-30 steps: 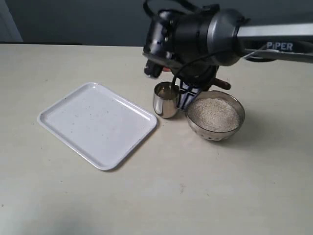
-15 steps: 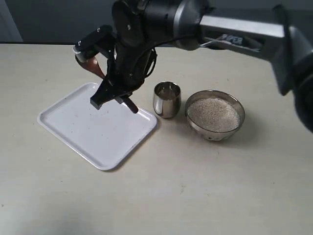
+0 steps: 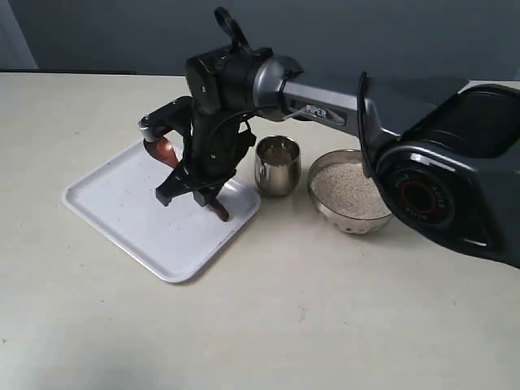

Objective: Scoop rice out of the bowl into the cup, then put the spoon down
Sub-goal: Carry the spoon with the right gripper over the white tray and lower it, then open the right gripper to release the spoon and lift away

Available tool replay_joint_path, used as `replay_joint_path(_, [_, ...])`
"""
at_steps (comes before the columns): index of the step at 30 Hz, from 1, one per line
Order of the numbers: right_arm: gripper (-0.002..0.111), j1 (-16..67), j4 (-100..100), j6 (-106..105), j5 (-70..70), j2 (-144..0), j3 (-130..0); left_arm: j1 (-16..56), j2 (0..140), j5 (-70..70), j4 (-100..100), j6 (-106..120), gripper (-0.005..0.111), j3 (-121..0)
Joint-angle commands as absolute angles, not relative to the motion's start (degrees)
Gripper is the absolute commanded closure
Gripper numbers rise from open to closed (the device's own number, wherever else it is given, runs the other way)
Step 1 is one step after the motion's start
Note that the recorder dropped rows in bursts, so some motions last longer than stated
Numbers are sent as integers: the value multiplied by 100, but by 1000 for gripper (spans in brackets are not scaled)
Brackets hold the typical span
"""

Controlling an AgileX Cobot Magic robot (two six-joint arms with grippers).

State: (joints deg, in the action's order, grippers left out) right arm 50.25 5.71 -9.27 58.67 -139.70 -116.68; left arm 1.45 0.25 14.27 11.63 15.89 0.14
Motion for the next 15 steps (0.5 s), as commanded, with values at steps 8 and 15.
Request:
replay_joint_path(8, [66, 4970, 648, -937, 5946, -13915, -11800, 183, 0, 1343, 1146, 1558, 106, 0])
replay_joint_path(15, [103, 4970, 217, -937, 6148, -13134, -12088, 183, 0, 1343, 1146, 1558, 106, 0])
